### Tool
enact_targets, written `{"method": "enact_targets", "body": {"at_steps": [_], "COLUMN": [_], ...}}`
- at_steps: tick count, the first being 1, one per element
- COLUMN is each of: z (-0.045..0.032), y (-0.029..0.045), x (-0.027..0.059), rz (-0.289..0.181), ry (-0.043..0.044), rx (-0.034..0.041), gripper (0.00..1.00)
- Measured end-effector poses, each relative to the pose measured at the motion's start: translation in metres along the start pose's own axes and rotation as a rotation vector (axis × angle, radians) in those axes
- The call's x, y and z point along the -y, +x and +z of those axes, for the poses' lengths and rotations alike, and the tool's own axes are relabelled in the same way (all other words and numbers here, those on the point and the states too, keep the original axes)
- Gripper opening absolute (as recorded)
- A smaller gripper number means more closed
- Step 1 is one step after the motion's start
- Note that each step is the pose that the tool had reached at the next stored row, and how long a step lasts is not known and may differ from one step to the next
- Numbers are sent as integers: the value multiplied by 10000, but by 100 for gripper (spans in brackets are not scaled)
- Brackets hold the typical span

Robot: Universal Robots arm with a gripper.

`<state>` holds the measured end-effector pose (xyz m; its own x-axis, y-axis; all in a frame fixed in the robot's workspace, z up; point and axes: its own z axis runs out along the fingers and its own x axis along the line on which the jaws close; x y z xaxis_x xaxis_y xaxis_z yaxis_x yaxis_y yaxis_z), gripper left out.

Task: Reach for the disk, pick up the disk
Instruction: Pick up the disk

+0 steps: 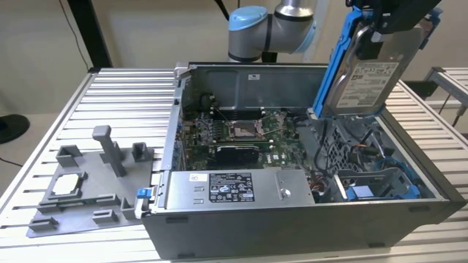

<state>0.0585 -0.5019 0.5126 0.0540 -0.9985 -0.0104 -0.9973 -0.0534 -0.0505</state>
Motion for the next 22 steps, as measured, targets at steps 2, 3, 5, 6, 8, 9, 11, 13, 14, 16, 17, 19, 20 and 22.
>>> {"method": "enact_targets", "body": {"at_steps": [2, 3, 5, 6, 8, 9, 11, 13, 14, 16, 17, 19, 20, 22], "z": [0, 0, 0, 0, 0, 1, 1, 1, 2, 2, 2, 3, 3, 3], "y": [26, 40, 66, 79, 101, 112, 135, 158, 171, 197, 214, 241, 254, 281], "x": [6, 9, 17, 21, 31, 37, 48, 60, 66, 80, 90, 105, 112, 128], "rz": [0, 0, 1, 1, 1, 1, 2, 2, 2, 3, 3, 3, 4, 4], "ry": [-15, -24, -47, -59, -88, -104, -137, -168, -184, -215, -235, -268, -281, -303], "rx": [1, 0, 3, 3, 5, 6, 7, 9, 10, 11, 13, 14, 15, 15], "gripper": [0, 0, 0, 0, 0, 0, 0, 0, 0, 0, 0, 0, 0, 0]}}
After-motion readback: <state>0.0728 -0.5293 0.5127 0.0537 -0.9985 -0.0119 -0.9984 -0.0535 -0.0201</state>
